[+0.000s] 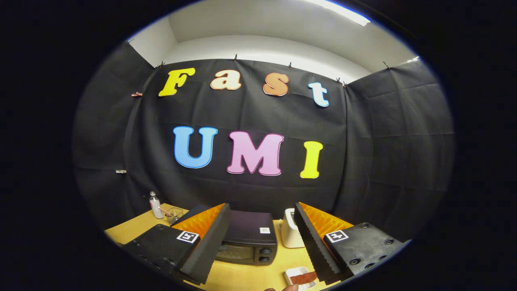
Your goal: Open the toaster oven, put the food inside, and close the toaster oven door.
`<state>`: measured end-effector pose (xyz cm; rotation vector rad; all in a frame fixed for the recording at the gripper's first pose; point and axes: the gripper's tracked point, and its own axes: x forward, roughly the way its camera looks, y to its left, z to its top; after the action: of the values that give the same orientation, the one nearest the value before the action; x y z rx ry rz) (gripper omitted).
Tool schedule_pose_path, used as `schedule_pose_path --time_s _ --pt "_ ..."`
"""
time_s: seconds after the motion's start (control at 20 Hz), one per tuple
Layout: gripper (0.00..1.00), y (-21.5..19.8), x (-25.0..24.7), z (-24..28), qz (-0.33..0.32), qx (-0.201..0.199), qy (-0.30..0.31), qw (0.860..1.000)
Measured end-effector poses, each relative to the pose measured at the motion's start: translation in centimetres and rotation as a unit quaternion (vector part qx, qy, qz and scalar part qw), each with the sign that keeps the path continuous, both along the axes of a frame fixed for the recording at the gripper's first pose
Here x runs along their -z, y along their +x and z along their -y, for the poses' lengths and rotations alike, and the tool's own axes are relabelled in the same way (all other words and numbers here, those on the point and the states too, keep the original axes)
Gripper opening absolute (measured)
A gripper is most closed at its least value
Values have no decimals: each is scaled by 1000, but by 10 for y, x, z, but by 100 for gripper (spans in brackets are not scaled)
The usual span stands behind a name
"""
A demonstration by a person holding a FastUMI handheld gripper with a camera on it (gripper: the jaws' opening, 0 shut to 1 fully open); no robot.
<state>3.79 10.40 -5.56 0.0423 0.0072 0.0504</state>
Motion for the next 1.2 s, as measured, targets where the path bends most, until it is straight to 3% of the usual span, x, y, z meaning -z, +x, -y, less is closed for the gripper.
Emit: schedule_pose_path --time_s 0.55,0.95,1.2 --pt "97 60 121 -107 -30 -4 -8 999" --pt "97 88 195 -130 -104 -7 1 994" --pt "96 82 201 -137 -118 -7 23 993"
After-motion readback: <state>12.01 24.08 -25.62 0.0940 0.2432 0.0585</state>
